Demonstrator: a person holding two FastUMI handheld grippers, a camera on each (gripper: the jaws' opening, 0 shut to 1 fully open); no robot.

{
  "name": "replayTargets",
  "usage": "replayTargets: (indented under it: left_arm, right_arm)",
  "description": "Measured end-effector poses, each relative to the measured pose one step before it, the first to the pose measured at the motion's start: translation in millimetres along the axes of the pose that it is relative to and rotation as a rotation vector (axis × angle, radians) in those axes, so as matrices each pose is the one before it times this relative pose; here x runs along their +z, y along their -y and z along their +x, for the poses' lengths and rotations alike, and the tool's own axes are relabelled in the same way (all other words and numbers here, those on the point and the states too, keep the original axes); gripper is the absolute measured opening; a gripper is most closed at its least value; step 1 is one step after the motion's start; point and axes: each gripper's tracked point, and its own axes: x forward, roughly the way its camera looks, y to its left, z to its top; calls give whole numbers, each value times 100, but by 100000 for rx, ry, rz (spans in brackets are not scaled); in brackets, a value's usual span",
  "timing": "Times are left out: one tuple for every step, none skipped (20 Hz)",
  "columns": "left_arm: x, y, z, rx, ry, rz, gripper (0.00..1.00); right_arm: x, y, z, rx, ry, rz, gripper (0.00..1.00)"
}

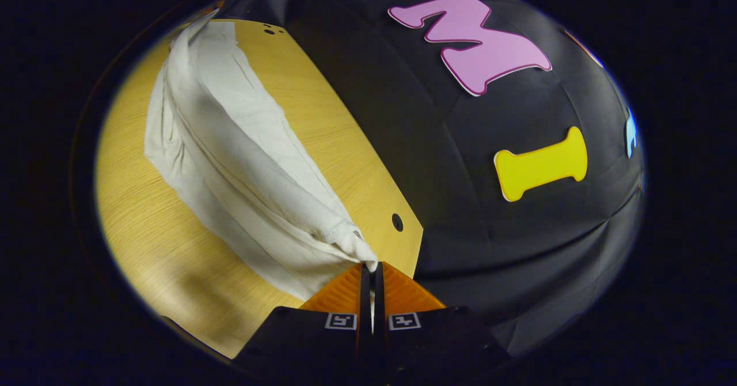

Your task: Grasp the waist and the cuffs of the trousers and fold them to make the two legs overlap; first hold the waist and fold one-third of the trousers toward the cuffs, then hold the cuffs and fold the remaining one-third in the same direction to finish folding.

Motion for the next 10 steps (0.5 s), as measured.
replayTargets:
  left_arm:
    - [211,-87,278,-299,-1280,-2905,5]
    - [473,-142,456,-450,-1000,-2729,5]
    - [268,169,941,-1107,-1417,-2653,5]
    - [408,311,831,-994,-1339,-2143,5]
    - [161,268,576,-1066,-907,-847,5]
    - [251,249,920,-516,-1191,929,5]
    - [-9,379,857,-664,-1669,1106,5]
    - [-43,261,794,-376,-1668,634,5]
    - [-282,309,795,-718,-2424,-236,5]
    - [-277,294,798,-937,-2043,-588,5]
  right_arm:
    - [-60,-52,976,504,-1496,2381,5]
    - [5,-116,836,362,-1031,1850,5]
    - [-76,-29,624,734,-1467,1465,5]
    - [95,-187,824,567,-583,931,5]
    - [218,-84,855,298,-758,659,5]
    - [99,-211,798,599,-747,376,5]
    - [36,-333,933,691,-828,-197,5]
    - [-129,-154,826,274,-1278,-684,5]
    - [-200,-285,849,692,-1645,-1082,5]
    - [-273,-389,970,816,-1513,-467,10]
